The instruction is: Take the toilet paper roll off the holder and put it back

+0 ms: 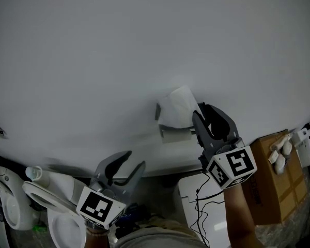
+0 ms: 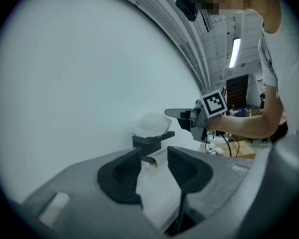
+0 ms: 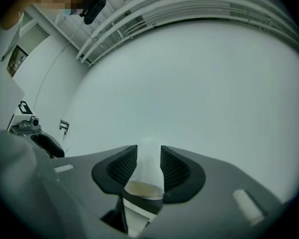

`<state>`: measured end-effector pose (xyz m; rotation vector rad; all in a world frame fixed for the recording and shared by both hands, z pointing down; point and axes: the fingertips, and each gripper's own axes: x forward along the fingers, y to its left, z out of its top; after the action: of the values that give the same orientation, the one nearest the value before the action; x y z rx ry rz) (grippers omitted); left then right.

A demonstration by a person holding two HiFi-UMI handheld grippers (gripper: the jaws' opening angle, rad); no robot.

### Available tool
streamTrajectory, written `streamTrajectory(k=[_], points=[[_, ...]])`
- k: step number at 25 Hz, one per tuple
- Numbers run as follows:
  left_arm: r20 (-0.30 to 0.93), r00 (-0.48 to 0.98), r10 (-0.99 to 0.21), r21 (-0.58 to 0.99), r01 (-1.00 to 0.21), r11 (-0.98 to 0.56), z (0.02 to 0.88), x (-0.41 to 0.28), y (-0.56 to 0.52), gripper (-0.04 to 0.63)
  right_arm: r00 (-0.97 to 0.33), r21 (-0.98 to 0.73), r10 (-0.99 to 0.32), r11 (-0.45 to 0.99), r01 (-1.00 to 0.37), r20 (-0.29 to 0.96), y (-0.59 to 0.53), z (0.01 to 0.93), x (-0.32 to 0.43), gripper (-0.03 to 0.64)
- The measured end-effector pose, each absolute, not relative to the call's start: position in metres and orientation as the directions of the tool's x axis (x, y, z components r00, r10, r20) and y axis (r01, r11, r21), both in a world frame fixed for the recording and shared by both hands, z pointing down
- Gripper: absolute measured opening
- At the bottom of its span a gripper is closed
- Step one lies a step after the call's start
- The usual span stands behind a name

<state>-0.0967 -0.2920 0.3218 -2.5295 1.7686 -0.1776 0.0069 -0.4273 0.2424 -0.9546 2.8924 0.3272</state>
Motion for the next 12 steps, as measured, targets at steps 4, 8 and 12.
streamTrajectory(k=[4,8,12], points=[[0.056,0.348,-0.936,-0.108,-0.930,-0.353,0.318,-0.096,-0.284,0.149,-0.778,0.176,-0.606,0.758,-0.628,-0.165,-0.415,0.237,0.015,0.132],[0.044,0.351,-0.935,-0.093,-0.931,-0.354,0.315,-0.100,-0.275,0.109,-0.760,0.169,-0.628,0.742,-0.649,-0.165,-0.400,0.236,0.019,0.099],[0.037,0.365,-0.930,-0.090,-0.926,-0.367,0.311,-0.100,-0.262,0.062,-0.742,0.173,-0.656,0.721,-0.671,-0.142,-0.377,0.242,0.026,0.040]])
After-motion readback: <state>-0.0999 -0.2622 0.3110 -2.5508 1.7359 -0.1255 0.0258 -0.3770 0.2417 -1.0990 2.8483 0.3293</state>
